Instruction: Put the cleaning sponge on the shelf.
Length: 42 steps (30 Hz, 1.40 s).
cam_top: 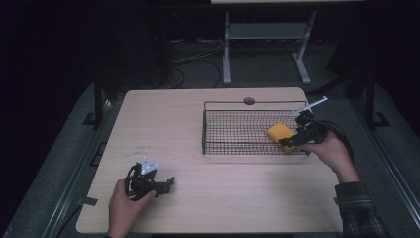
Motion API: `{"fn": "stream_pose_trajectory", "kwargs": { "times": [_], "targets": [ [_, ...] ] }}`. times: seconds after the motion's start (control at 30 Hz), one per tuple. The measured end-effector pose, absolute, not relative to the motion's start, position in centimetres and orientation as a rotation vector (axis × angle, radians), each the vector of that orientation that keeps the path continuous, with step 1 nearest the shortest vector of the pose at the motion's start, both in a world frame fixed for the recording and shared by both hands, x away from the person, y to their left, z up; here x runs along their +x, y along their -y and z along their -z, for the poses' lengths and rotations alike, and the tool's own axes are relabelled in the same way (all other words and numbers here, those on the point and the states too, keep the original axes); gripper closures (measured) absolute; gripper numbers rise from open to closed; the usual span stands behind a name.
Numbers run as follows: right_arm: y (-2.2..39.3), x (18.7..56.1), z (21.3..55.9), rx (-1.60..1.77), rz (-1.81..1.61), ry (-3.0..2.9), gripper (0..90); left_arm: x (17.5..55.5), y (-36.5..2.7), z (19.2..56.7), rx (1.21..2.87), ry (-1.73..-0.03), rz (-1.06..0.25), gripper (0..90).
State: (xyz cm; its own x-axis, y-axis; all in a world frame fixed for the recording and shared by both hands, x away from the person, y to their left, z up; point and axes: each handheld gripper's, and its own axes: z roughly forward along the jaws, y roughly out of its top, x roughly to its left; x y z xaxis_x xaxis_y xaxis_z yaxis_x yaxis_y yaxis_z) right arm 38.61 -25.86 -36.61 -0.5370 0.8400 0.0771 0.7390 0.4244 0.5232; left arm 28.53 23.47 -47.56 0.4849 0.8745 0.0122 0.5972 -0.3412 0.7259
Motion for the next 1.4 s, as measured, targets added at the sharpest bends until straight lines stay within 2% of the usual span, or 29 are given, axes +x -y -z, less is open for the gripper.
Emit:
{"fn": "stream_pose_trajectory", "kwargs": {
  "times": [0.37, 0.7, 1.4],
  "targets": [
    [26.0, 35.8, 36.8, 1.353, -0.828, -2.469, 14.7, 28.5, -23.5, 47.6, 2.066, -1.209, -0.535, 12.9],
    [26.3, 33.3, 38.3, 1.328, -0.868, -2.45, 14.5, 28.5, -23.5, 47.6, 2.066, -1.209, -0.535, 12.9],
    [27.1, 30.1, 43.7, 1.326, -0.885, -2.367, 13.3, 28.5, -23.5, 47.6, 2.064, -1.209, -0.537, 12.9]
  ]
}}
